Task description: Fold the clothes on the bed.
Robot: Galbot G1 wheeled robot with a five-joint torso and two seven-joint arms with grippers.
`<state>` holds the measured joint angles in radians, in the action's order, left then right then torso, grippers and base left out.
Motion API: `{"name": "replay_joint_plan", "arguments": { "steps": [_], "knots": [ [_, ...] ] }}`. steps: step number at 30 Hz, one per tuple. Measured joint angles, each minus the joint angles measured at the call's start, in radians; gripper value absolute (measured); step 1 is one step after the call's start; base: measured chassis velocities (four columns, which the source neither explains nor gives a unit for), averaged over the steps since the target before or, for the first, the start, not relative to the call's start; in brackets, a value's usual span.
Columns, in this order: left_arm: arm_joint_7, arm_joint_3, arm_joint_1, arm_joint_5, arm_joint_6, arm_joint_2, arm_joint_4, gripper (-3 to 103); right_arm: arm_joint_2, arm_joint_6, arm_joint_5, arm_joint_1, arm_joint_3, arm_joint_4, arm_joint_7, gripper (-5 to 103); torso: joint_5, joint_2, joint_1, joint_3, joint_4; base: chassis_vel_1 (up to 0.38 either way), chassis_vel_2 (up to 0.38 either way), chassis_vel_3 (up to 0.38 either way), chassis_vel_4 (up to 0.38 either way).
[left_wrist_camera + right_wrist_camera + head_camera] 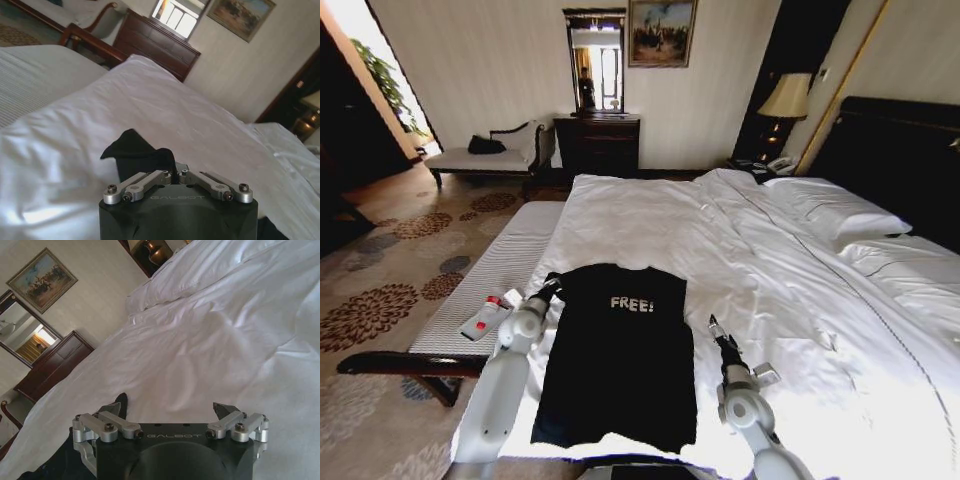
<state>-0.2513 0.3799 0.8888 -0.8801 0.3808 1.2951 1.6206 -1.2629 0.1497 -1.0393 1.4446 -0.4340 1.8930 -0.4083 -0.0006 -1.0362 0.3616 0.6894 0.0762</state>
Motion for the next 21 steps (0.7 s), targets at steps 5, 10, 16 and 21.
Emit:
{"name": "replay_joint_plan", "arguments": {
  "steps": [5,10,16,21],
  "knots": [
    [0.001,-0.054,-0.02,0.029,0.001,0.004,-0.02,2,-0.005,0.0,-0.001,-0.014,0.004,-0.012,0.0,100,0.0001,0.0,0.0,0.0,-0.0007,0.0,0.0,0.0,0.0],
    [0.0,-0.102,-0.025,0.052,0.013,0.001,-0.027,2,-0.007,0.0,-0.003,-0.022,0.005,-0.021,0.0,100,0.0,0.0,0.0,0.0,-0.0006,0.0,0.0,0.0,0.0],
    [-0.007,-0.132,-0.007,0.072,0.047,-0.022,-0.013,2,-0.008,0.0,-0.003,-0.022,0.003,-0.025,0.002,100,0.0001,0.0,0.0,0.0,-0.0007,0.0,0.0,0.0,0.0],
    [-0.006,-0.138,0.012,0.071,0.08,-0.038,0.008,18,-0.011,0.0,-0.001,-0.019,0.003,-0.026,0.003,100,0.0,0.0,0.0,0.0,-0.0007,0.0,0.0,0.0,0.0]
  ]
}}
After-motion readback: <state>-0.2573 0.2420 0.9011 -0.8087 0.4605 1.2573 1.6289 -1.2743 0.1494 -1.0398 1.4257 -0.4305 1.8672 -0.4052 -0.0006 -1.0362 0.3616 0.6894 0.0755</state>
